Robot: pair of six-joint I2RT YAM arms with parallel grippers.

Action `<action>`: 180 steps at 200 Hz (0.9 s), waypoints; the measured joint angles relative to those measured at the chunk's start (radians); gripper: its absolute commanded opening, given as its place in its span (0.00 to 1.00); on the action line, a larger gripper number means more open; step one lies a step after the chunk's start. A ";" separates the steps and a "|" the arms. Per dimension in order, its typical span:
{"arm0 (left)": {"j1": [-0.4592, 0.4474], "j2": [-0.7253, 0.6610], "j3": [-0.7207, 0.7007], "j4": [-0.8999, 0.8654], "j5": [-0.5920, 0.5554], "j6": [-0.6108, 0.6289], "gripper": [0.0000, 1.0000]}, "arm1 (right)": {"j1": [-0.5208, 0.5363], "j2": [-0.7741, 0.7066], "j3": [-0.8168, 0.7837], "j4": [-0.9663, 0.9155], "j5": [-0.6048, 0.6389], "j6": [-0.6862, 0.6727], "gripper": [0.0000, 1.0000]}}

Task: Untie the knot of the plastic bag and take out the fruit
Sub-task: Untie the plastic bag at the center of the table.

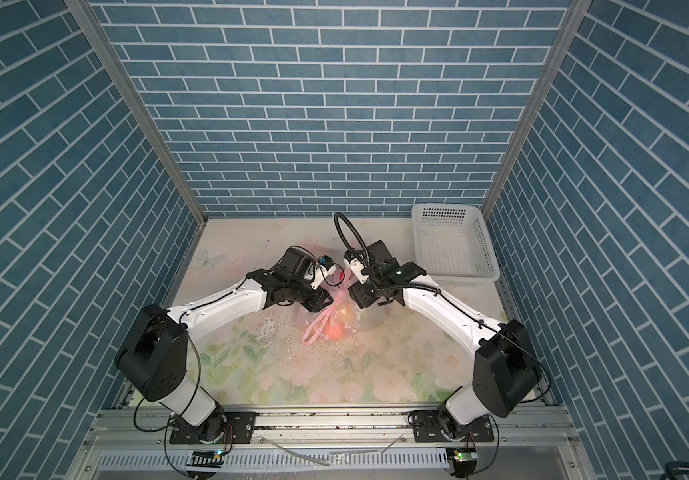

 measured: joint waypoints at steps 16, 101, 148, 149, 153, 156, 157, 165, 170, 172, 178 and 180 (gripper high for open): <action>0.000 0.000 -0.001 0.021 -0.008 -0.012 0.28 | -0.002 0.001 -0.010 0.024 -0.014 0.002 0.66; 0.000 0.006 -0.045 0.119 -0.029 -0.048 0.00 | -0.003 0.003 -0.032 0.105 -0.044 0.019 0.68; 0.000 -0.116 -0.132 0.190 -0.038 -0.080 0.00 | -0.003 0.028 -0.056 0.135 -0.037 0.014 0.67; 0.000 -0.121 -0.135 0.193 -0.038 -0.081 0.00 | -0.003 0.029 -0.056 0.136 -0.037 0.014 0.67; 0.000 -0.130 -0.138 0.200 -0.038 -0.084 0.00 | -0.004 0.032 -0.056 0.140 -0.036 0.013 0.67; 0.000 -0.138 -0.142 0.208 -0.038 -0.085 0.00 | -0.004 0.035 -0.056 0.143 -0.037 0.012 0.66; 0.000 -0.140 -0.143 0.209 -0.038 -0.086 0.00 | -0.004 0.036 -0.056 0.144 -0.037 0.011 0.66; 0.000 -0.153 -0.149 0.220 -0.038 -0.090 0.00 | -0.004 0.043 -0.056 0.152 -0.037 0.006 0.65; 0.000 -0.159 -0.151 0.228 -0.038 -0.092 0.00 | -0.005 0.048 -0.056 0.157 -0.037 0.004 0.63; 0.000 -0.161 -0.151 0.230 -0.038 -0.093 0.00 | -0.005 0.049 -0.056 0.159 -0.037 0.003 0.63; 0.000 -0.164 -0.154 0.240 -0.038 -0.096 0.00 | -0.005 0.054 -0.056 0.165 -0.040 -0.002 0.61; 0.000 -0.165 -0.155 0.243 -0.038 -0.097 0.00 | -0.005 0.056 -0.056 0.167 -0.041 -0.003 0.61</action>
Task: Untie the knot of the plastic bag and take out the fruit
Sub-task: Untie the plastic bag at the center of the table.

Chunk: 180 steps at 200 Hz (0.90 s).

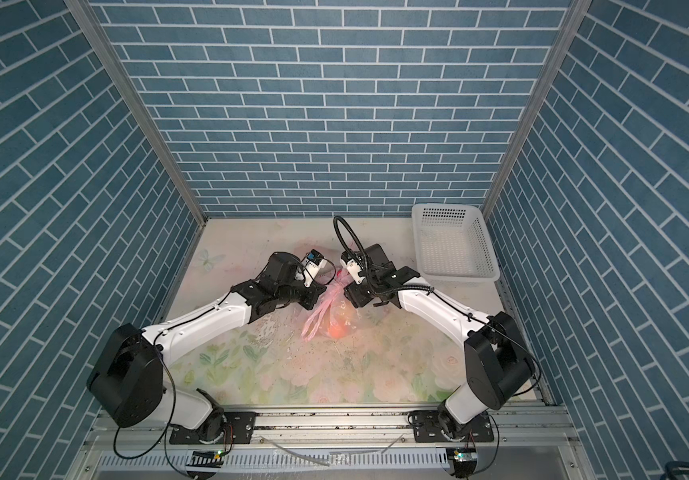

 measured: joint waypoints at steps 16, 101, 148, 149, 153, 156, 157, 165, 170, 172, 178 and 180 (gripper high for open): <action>0.000 -0.001 -0.005 0.016 0.000 -0.006 0.00 | -0.001 0.008 0.000 0.016 -0.008 -0.004 0.56; 0.000 -0.018 -0.041 0.041 -0.019 -0.022 0.00 | -0.002 0.036 -0.007 0.067 -0.026 -0.015 0.00; 0.010 -0.068 -0.087 0.041 -0.061 -0.027 0.00 | -0.011 0.009 -0.062 0.076 -0.003 -0.015 0.00; 0.010 -0.068 -0.087 0.041 -0.062 -0.027 0.00 | -0.012 0.008 -0.063 0.076 -0.002 -0.014 0.00; 0.013 -0.072 -0.091 0.041 -0.065 -0.029 0.00 | -0.015 -0.002 -0.071 0.077 -0.001 -0.014 0.00; 0.015 -0.075 -0.093 0.041 -0.066 -0.030 0.00 | -0.017 -0.009 -0.077 0.078 0.000 -0.014 0.00; 0.016 -0.075 -0.094 0.040 -0.067 -0.030 0.00 | -0.017 -0.011 -0.078 0.078 0.000 -0.014 0.00; 0.024 -0.085 -0.101 0.041 -0.071 -0.034 0.00 | -0.024 -0.031 -0.092 0.078 0.006 -0.012 0.00; 0.029 -0.090 -0.105 0.040 -0.072 -0.036 0.00 | -0.030 -0.047 -0.102 0.079 0.012 -0.007 0.00; 0.031 -0.092 -0.107 0.040 -0.074 -0.036 0.00 | -0.032 -0.054 -0.106 0.078 0.015 -0.007 0.00; 0.039 -0.099 -0.111 0.039 -0.076 -0.039 0.00 | -0.040 -0.071 -0.117 0.079 0.020 -0.004 0.00; 0.042 -0.102 -0.113 0.039 -0.078 -0.041 0.00 | -0.043 -0.075 -0.120 0.079 0.022 -0.004 0.00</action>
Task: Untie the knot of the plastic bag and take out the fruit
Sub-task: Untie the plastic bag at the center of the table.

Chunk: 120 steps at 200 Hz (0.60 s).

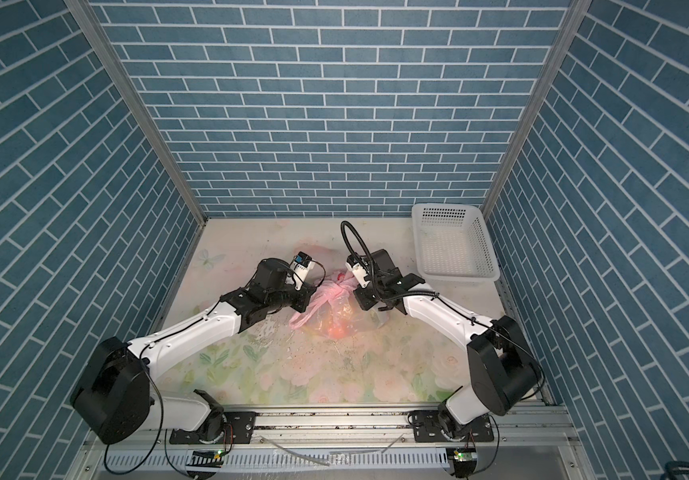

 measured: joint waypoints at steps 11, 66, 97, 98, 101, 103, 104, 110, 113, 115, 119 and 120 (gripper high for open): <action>0.014 -0.013 -0.008 0.000 -0.007 -0.006 0.00 | -0.018 -0.031 -0.022 0.005 0.007 0.008 0.00; 0.099 -0.084 -0.088 0.000 -0.041 -0.064 0.00 | -0.129 -0.132 -0.142 0.014 0.061 0.100 0.00; 0.115 -0.104 -0.123 -0.003 -0.067 -0.096 0.00 | -0.203 -0.155 -0.189 0.012 0.094 0.186 0.00; 0.115 -0.104 -0.124 -0.004 -0.068 -0.097 0.00 | -0.204 -0.155 -0.190 0.012 0.095 0.188 0.00; 0.116 -0.106 -0.126 -0.005 -0.070 -0.099 0.00 | -0.211 -0.158 -0.195 0.011 0.098 0.195 0.00; 0.116 -0.106 -0.127 -0.006 -0.072 -0.100 0.00 | -0.216 -0.159 -0.197 0.010 0.100 0.201 0.00; 0.116 -0.107 -0.127 -0.006 -0.073 -0.101 0.00 | -0.218 -0.159 -0.198 0.010 0.100 0.203 0.00; 0.118 -0.110 -0.131 -0.007 -0.078 -0.107 0.00 | -0.231 -0.161 -0.203 0.005 0.106 0.219 0.00; 0.119 -0.112 -0.134 -0.008 -0.080 -0.111 0.00 | -0.236 -0.162 -0.205 0.002 0.108 0.227 0.00; 0.119 -0.113 -0.134 -0.008 -0.080 -0.113 0.00 | -0.240 -0.163 -0.206 0.000 0.108 0.235 0.00; 0.121 -0.114 -0.137 -0.008 -0.079 -0.116 0.00 | -0.245 -0.163 -0.207 -0.002 0.107 0.243 0.00; 0.121 -0.115 -0.137 -0.008 -0.079 -0.117 0.00 | -0.247 -0.163 -0.207 -0.003 0.106 0.246 0.00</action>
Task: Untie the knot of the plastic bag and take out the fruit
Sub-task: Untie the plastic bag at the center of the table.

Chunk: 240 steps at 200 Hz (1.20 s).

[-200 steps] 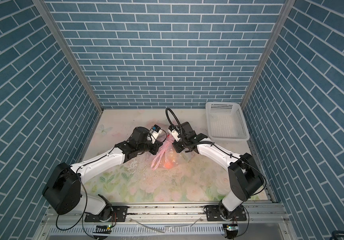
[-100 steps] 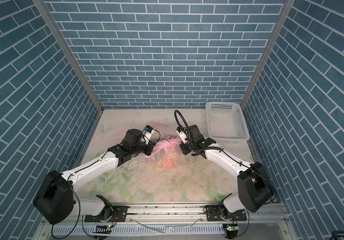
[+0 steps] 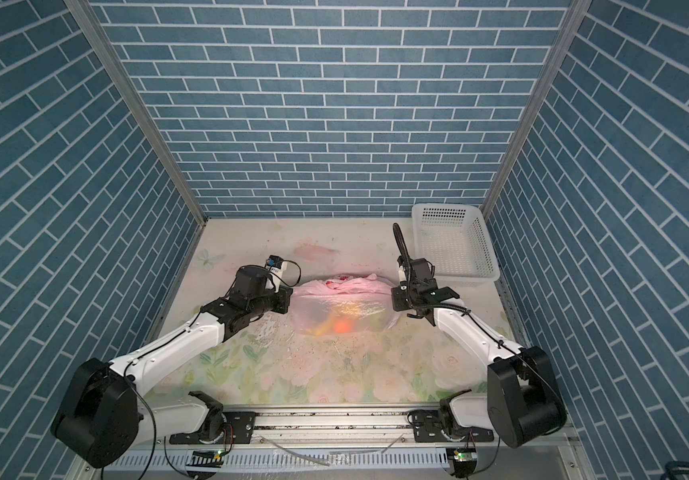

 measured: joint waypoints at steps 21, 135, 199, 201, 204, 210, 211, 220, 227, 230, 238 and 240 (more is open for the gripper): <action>0.001 -0.001 -0.004 0.000 0.000 -0.016 0.00 | -0.010 0.000 0.000 -0.009 -0.007 0.043 0.00; 0.013 -0.003 0.072 -0.029 0.027 0.003 0.00 | 0.078 -0.095 0.057 -0.105 -0.057 -0.105 0.69; 0.005 -0.003 0.111 -0.034 0.040 0.031 0.00 | 0.146 -0.009 0.155 -0.079 -0.061 -0.224 0.72; 0.005 -0.003 0.111 -0.034 0.040 0.031 0.00 | 0.148 -0.001 0.159 -0.075 -0.061 -0.227 0.72; 0.005 -0.003 0.111 -0.034 0.040 0.031 0.00 | 0.150 0.008 0.165 -0.072 -0.061 -0.229 0.73; 0.005 -0.003 0.111 -0.034 0.041 0.032 0.00 | 0.153 0.027 0.175 -0.062 -0.063 -0.237 0.72; 0.004 -0.003 0.111 -0.034 0.041 0.032 0.00 | 0.154 0.029 0.176 -0.061 -0.063 -0.238 0.73; 0.003 -0.003 0.111 -0.034 0.041 0.032 0.00 | 0.158 0.055 0.190 -0.049 -0.066 -0.249 0.71; 0.002 -0.003 0.111 -0.035 0.041 0.034 0.00 | 0.160 0.076 0.203 -0.040 -0.073 -0.256 0.69; 0.002 -0.003 0.111 -0.035 0.042 0.034 0.00 | 0.161 0.084 0.208 -0.037 -0.077 -0.258 0.68; 0.000 -0.003 0.111 -0.035 0.042 0.035 0.00 | 0.163 0.101 0.221 -0.031 -0.086 -0.266 0.63; 0.000 -0.003 0.111 -0.035 0.042 0.035 0.00 | 0.163 0.107 0.225 -0.028 -0.089 -0.270 0.62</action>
